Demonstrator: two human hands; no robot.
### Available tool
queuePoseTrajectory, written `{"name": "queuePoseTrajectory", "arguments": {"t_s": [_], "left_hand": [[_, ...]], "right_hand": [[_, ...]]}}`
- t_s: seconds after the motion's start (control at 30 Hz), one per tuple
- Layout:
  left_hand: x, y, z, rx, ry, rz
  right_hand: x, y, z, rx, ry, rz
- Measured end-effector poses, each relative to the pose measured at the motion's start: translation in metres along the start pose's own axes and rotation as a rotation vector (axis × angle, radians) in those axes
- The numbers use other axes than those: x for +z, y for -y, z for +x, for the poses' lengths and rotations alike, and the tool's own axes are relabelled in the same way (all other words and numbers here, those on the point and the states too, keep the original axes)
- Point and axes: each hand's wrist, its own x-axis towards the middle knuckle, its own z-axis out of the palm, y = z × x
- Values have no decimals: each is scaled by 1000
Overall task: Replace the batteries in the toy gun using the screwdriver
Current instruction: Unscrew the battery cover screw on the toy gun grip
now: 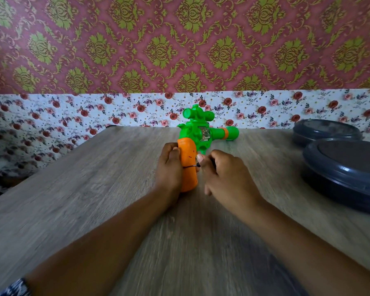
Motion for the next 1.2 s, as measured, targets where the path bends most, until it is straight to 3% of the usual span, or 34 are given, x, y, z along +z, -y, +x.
{"name": "queuePoseTrajectory", "arguments": {"t_s": [0.13,0.5,0.67,0.77,1.03,1.2], "left_hand": [[-1,-1,0,-21,-9,-38],[-1,-1,-1,17,-12,17],[1,-2,-4,51,10,42],[2,0,-3,72,-11,62],[1,4,1,109,-23,125],[-1,8,4,83,-9,132]], "right_hand": [[-2,0,2,-14,95,18],[-9,-3,1,-184,115,19],[-11,-6,2,-59,37,-162],[-13,-4,3,-12,131,-96],[-20,-3,5,-81,268,-10],[-20,-7,5,-130,219,-19]]}}
